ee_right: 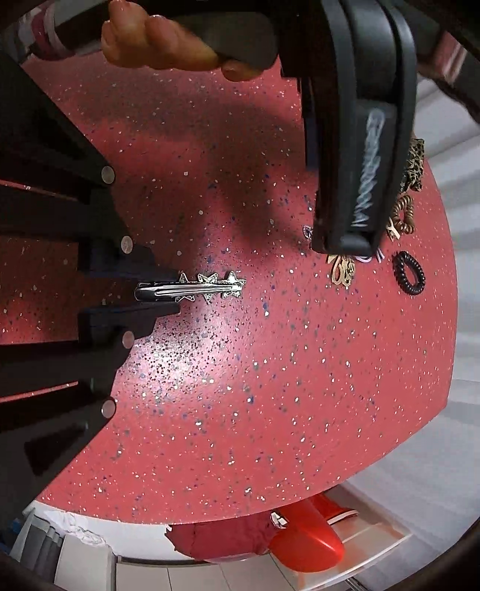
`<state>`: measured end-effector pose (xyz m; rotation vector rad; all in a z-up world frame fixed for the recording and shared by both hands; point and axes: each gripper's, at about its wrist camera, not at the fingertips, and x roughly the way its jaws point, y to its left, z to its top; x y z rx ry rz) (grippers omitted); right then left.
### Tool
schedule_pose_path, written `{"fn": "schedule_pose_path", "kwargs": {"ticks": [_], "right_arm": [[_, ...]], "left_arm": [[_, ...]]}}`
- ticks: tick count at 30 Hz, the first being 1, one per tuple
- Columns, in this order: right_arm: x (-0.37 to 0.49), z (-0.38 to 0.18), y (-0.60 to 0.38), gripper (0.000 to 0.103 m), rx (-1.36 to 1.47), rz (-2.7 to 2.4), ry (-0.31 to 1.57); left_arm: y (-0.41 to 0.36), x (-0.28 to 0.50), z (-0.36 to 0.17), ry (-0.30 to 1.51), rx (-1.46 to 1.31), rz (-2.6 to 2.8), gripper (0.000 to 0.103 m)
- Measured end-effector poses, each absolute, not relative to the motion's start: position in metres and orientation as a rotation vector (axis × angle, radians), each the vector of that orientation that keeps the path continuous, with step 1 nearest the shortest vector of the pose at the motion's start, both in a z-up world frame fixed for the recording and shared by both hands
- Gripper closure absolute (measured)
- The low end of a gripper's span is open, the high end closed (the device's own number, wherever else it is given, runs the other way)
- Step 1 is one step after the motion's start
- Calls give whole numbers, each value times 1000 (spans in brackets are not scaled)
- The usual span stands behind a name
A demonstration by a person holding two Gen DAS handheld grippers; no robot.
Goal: Organize jewelry
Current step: 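Grasp the small silver chain charm with the left tool, then carry the chain charm and silver barrette with both tools over the tray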
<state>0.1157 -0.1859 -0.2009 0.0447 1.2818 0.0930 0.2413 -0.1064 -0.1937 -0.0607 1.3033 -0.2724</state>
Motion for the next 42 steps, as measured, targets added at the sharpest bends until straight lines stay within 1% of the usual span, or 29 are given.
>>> {"fn": "schedule_pose_path", "kwargs": {"ticks": [1,3,4,5,9,10,17,34,42], "right_arm": [[116,-201,-188,92,51,95,1281],[115,-203,-198,92,67,99,1281],[116,-203,-199,92,71,101,1281],[116,-203,-199,92,72,102,1281],[118,-201,-202,92,78,103,1282],[119,-202,-201,92,79,103,1282],[125,-198,-207,92,117,112,1291],[129,-168,-223,92,222,179,1280],[125,-164,-217,92,222,179,1286]], "left_arm": [[-109,243,-194,1303,-53,-277,48],[-116,245,-194,1300,-42,-286,52],[-119,247,-195,1300,-41,-291,61],[-127,251,-197,1300,-36,-292,67],[-127,251,-196,1297,-45,-302,69],[-125,249,-194,1287,-44,-304,91],[-110,240,-185,1265,-46,-293,92],[-47,181,-154,1235,-91,-228,92],[-24,158,-142,1225,-111,-196,92]]}}
